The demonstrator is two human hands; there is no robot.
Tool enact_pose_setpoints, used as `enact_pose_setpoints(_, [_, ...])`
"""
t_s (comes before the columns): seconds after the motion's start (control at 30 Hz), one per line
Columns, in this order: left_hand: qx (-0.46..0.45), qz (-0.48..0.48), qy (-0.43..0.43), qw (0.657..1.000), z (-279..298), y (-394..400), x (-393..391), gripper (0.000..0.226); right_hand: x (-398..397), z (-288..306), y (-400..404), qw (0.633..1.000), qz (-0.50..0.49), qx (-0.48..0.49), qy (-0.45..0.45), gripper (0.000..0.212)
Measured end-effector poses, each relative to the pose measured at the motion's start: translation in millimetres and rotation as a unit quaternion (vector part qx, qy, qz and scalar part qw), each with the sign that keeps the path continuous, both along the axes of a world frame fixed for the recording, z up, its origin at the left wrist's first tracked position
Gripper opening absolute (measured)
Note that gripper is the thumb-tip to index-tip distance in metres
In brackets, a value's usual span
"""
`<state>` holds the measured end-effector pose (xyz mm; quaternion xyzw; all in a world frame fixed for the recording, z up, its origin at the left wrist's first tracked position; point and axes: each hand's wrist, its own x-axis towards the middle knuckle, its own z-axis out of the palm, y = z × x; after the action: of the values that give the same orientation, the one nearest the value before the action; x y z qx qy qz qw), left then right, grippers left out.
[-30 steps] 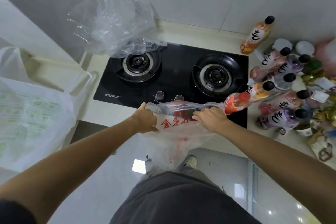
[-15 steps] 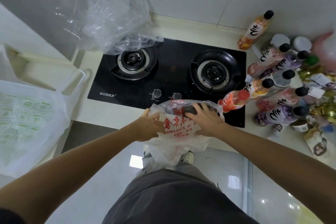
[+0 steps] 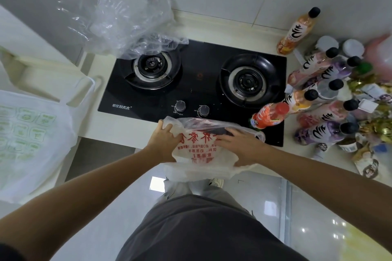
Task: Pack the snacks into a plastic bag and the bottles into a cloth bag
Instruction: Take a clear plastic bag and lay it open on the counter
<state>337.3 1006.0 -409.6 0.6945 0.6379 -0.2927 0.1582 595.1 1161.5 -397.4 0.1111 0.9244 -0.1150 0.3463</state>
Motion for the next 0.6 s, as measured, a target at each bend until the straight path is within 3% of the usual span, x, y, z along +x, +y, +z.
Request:
enact_pose_setpoints(0.17, [-0.009,0.017,0.087,0.996,11,-1,-3,0.112,8,8,-2,1.000,-0.022,-0.009,-0.010,0.119])
enact_pose_setpoints(0.33, [0.026,0.040,0.090,0.995,42,14,-12,0.121,0,27,16,1.000,-0.015,0.012,0.005,0.108])
enact_pose_setpoints(0.47, [0.097,0.039,0.127,0.986,62,25,-23,0.121,-12,41,27,0.998,-0.016,0.057,0.032,0.101])
enact_pose_setpoints(0.6, [0.136,0.021,0.106,0.985,60,21,-25,0.110,-19,32,32,0.995,-0.024,0.087,0.037,0.103])
